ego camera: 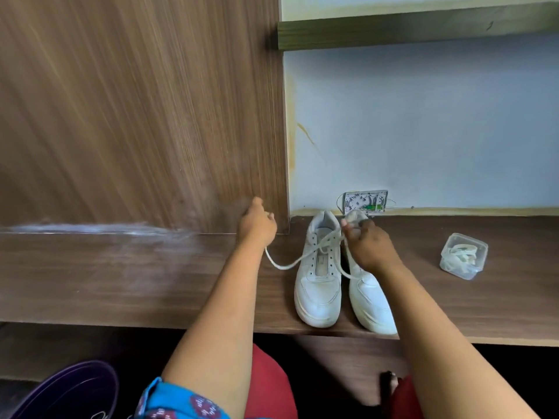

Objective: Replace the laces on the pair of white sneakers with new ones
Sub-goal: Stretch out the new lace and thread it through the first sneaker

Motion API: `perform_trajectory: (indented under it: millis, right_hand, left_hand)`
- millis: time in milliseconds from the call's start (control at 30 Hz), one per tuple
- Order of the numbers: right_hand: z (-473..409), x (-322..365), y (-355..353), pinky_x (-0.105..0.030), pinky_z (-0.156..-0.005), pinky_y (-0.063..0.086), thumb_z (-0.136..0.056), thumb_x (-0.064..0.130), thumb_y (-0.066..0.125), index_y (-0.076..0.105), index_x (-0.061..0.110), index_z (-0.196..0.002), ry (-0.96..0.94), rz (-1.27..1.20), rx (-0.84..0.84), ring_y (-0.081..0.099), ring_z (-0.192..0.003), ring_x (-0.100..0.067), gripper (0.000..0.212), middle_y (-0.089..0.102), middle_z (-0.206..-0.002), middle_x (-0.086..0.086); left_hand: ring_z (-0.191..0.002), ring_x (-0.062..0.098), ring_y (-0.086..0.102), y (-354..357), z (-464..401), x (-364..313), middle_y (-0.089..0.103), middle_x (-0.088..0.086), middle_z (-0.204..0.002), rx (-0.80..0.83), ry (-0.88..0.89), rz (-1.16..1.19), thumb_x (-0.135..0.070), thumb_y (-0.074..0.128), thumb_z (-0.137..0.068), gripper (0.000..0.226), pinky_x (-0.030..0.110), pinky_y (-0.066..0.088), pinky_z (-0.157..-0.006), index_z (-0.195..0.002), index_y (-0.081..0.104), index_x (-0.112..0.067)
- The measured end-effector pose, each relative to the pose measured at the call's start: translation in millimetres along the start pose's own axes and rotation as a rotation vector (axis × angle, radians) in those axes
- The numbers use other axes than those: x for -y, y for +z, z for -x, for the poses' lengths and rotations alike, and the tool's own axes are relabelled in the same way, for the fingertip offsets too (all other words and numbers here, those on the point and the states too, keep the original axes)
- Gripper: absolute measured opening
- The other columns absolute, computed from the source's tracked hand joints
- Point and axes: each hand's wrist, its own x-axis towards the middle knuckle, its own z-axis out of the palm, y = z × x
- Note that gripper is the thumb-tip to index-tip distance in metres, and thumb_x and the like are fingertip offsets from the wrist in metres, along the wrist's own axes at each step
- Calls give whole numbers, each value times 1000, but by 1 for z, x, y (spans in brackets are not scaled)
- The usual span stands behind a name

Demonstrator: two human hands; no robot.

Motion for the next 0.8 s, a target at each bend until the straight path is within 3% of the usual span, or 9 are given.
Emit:
perform_trajectory:
  millis: [133, 233, 333, 400, 467, 567, 633, 733, 800]
  right_hand:
    - [-5, -5, -10, -31, -73, 38, -102, 29, 36, 50, 7, -111, 43, 107, 74, 58, -99, -31, 28, 59, -101, -14]
    - [1, 2, -5, -24, -54, 38, -100, 16, 45, 49, 14, -113, 37, -398, 249, 51, -60, -13, 13, 55, -77, -6]
    - [6, 15, -3, -16, -49, 32, -101, 10, 43, 59, 9, -106, -56, -961, 312, 32, -54, -7, 16, 43, -65, 2]
    - [5, 21, -7, -16, -48, 30, -101, 13, 42, 61, 7, -104, -71, -1209, 288, 30, -53, -6, 20, 42, -65, 2]
    - [2, 18, -11, -15, -47, 31, -101, 17, 43, 62, 8, -103, -59, -1321, 219, 30, -52, -5, 21, 40, -65, 3]
    - [-4, 2, -14, -15, -46, 30, -100, 19, 47, 62, 10, -102, -40, -1269, 76, 31, -49, -4, 18, 43, -59, 8]
    - [-7, -12, -17, -16, -45, 29, -100, 19, 48, 61, 12, -99, -5, -1163, -12, 31, -47, -4, 15, 42, -53, 10]
    - [-10, -26, -15, -18, -41, 30, -100, 21, 50, 58, 13, -91, 140, -1082, -136, 30, -44, -8, 14, 36, -53, 4]
    - [-11, -30, -6, -19, -42, 33, -101, 20, 48, 53, 13, -85, 239, -1101, -168, 33, -44, -8, 18, 35, -58, -1]
  left_hand:
    - [-126, 33, 47, 28, 19, 7, 46, 12, -139, 148, -3, -325, -26, 59, -93, 52, 38, 44, -97, -138, 37, -16]
    - [-127, 26, 48, 42, 32, -4, 48, 7, -140, 304, 266, -109, -27, 68, -87, 58, 36, 43, -101, -138, 41, -17]
    - [-113, 15, 53, 52, 55, -19, 55, 3, -122, 532, 477, 198, -6, 73, -79, 61, 21, 44, -91, -133, 45, -15]
    - [-110, 9, 52, 59, 65, -23, 59, 0, -120, 692, 397, 282, -5, 68, -83, 49, 20, 42, -93, -128, 52, -18]
    - [-100, 8, 61, 53, 73, -25, 70, -2, -100, 871, 217, 380, -15, 51, -95, 19, 24, 44, -90, -108, 64, -20]
    - [-60, 14, 59, 31, 69, -26, 54, 2, -51, 1014, 205, 399, -18, 28, -101, 44, 28, 49, -74, -78, 64, -5]
    - [-58, 14, 52, 10, 56, -22, 56, -5, -52, 832, 229, 343, -30, 29, -104, 50, 28, 46, -69, -73, 62, -11]
    - [-67, 20, 53, -12, 25, 3, 56, -2, -61, 207, 165, 306, -49, 41, -99, 46, 32, 39, -70, -65, 54, -20]
    - [-80, 25, 56, -20, 12, 24, 61, 1, -70, -192, 143, 16, -48, 47, -95, 40, 36, 40, -80, -69, 53, -19]
